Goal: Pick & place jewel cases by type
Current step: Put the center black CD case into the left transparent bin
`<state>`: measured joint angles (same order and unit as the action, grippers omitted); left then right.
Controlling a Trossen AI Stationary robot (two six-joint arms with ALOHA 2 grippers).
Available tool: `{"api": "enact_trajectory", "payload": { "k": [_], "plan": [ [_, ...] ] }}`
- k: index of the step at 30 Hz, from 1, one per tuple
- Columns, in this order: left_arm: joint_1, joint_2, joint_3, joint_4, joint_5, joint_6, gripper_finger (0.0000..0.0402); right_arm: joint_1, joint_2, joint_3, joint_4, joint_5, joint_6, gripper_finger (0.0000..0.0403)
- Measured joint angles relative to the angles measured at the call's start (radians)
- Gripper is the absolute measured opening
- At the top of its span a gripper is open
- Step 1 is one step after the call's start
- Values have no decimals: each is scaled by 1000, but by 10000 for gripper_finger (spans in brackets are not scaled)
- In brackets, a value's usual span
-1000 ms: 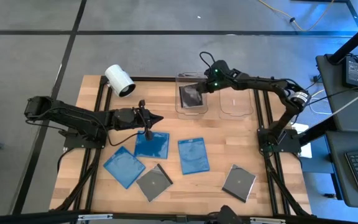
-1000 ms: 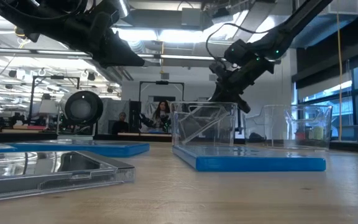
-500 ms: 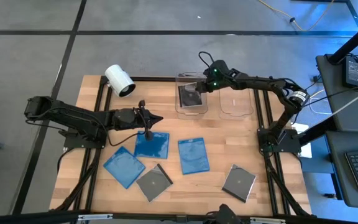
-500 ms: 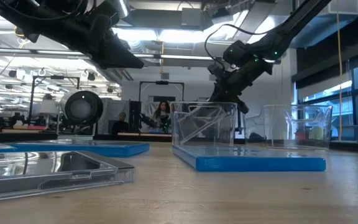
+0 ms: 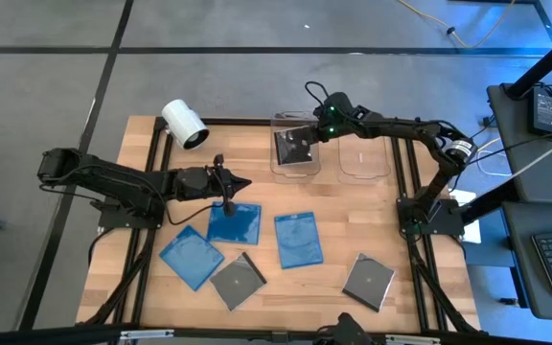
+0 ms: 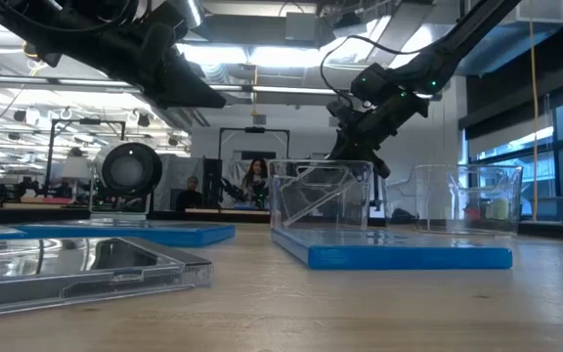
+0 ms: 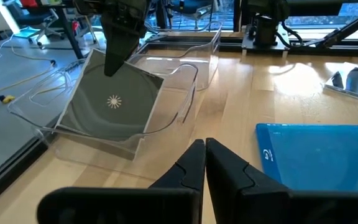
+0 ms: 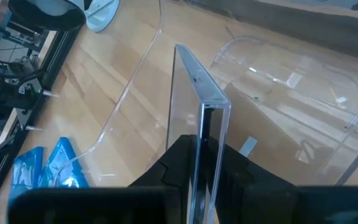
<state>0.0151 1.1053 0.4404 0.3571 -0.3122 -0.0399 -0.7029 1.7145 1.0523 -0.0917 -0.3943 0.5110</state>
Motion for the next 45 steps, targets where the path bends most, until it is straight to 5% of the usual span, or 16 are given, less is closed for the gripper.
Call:
{"api": "enact_trajectory", "payload": {
  "k": [45],
  "plan": [
    [0, 0, 0, -17, 0, 0, 6, 0, 0, -2, -1, 1, -1, 53]
  ]
}}
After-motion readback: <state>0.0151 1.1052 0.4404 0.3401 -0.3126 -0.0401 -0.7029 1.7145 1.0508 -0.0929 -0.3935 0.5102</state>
